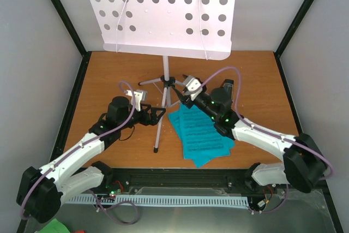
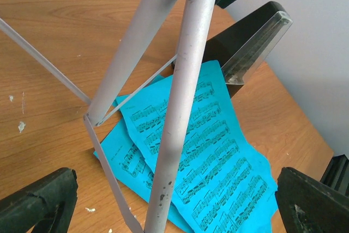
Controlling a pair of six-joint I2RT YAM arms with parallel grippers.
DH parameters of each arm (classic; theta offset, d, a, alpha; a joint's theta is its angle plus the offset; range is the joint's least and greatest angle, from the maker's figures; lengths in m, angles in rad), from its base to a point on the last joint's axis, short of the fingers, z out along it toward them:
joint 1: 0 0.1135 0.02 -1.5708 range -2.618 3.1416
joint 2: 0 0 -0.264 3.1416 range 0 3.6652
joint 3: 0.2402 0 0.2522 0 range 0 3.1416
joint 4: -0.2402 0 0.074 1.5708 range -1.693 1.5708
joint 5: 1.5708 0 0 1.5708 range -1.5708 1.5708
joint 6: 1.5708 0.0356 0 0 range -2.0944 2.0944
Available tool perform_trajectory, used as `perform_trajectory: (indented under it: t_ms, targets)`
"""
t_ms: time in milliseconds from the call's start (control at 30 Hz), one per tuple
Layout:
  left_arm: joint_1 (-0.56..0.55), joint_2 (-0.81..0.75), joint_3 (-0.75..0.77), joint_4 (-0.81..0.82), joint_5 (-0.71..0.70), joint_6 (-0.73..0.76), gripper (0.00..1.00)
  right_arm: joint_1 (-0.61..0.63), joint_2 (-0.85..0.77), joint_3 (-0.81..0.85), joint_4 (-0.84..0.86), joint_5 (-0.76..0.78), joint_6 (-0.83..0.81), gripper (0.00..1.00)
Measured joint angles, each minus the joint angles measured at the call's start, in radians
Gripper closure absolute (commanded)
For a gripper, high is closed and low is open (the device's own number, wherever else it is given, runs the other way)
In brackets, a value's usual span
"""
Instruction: Pack up the instrument practice props
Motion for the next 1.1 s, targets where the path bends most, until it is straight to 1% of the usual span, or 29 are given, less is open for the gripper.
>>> perform_trajectory:
  t_ms: [133, 233, 333, 433, 533, 700, 833, 900, 1100]
  targets:
    - [0.000, -0.001, 0.006, 0.000, -0.002, 0.000, 0.00, 0.000, -0.109, -0.078, 0.083, -0.013, 0.179, 0.22]
    - [0.000, -0.005, 0.006, -0.001, -0.007, 0.000, 0.01, -0.002, -0.155, -0.129, 0.113, 0.005, 0.389, 0.19]
    - [0.000, -0.011, 0.006, -0.002, -0.011, 0.000, 0.01, -0.002, -0.167, -0.136, 0.084, 0.048, 0.671, 0.19]
    - [0.000, -0.017, 0.007, -0.003, -0.016, -0.001, 0.01, -0.002, -0.164, -0.111, 0.017, 0.076, 0.956, 0.19]
    - [0.000, -0.024, 0.007, -0.008, -0.020, -0.005, 0.00, -0.003, -0.137, -0.051, -0.055, 0.077, 1.229, 0.24]
    - [0.000, -0.038, 0.007, -0.014, -0.024, -0.013, 0.01, -0.003, -0.081, 0.014, -0.120, 0.048, 1.571, 0.28]
    - [0.000, -0.046, 0.007, -0.016, -0.025, -0.021, 0.00, -0.003, -0.039, 0.017, -0.143, 0.019, 1.776, 0.29]
    - [0.000, -0.047, 0.007, -0.016, -0.025, -0.024, 0.00, -0.003, -0.012, 0.024, -0.164, 0.005, 1.847, 0.28]
    - [0.000, -0.047, 0.007, -0.016, -0.025, -0.026, 0.01, -0.003, 0.026, 0.043, -0.179, 0.000, 1.953, 0.29]
